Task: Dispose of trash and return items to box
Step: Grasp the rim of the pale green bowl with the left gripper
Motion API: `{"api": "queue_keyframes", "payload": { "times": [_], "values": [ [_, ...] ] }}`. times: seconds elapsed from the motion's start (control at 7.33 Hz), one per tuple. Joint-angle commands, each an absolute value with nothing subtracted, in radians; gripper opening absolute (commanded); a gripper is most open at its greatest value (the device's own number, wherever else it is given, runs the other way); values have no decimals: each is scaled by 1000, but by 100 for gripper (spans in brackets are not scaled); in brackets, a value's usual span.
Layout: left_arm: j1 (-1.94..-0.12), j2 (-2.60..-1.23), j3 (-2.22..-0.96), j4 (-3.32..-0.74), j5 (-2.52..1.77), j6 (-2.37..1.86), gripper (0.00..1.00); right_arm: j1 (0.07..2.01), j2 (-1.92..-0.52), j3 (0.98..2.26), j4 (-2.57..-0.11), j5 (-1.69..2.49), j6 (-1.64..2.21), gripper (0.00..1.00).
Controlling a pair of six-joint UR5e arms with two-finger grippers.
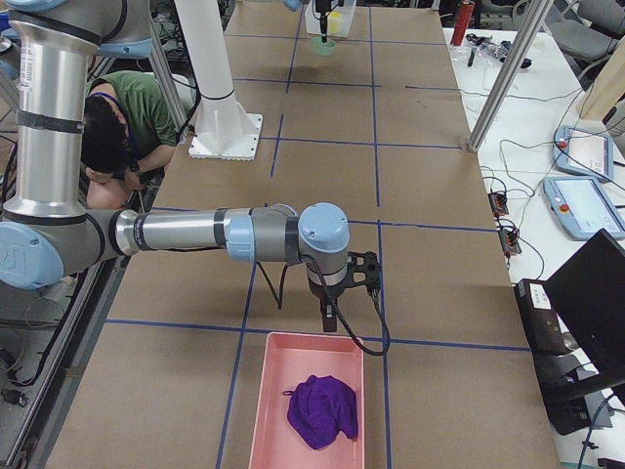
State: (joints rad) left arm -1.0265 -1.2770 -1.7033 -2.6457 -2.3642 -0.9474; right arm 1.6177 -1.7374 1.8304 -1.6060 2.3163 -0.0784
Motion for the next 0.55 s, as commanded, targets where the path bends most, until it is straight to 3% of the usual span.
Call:
{"api": "queue_keyframes", "payload": {
  "times": [0.0,0.41],
  "values": [
    [-1122,-1292,-1709,-2504,-2376,-774,0,1601,-1746,1784,-1522,2295,-74,100],
    [-1387,-1440,-1700,-2045,-2375,-345,0,1601,-1729,1769,-1519,2342,-71,100]
  ]
}}
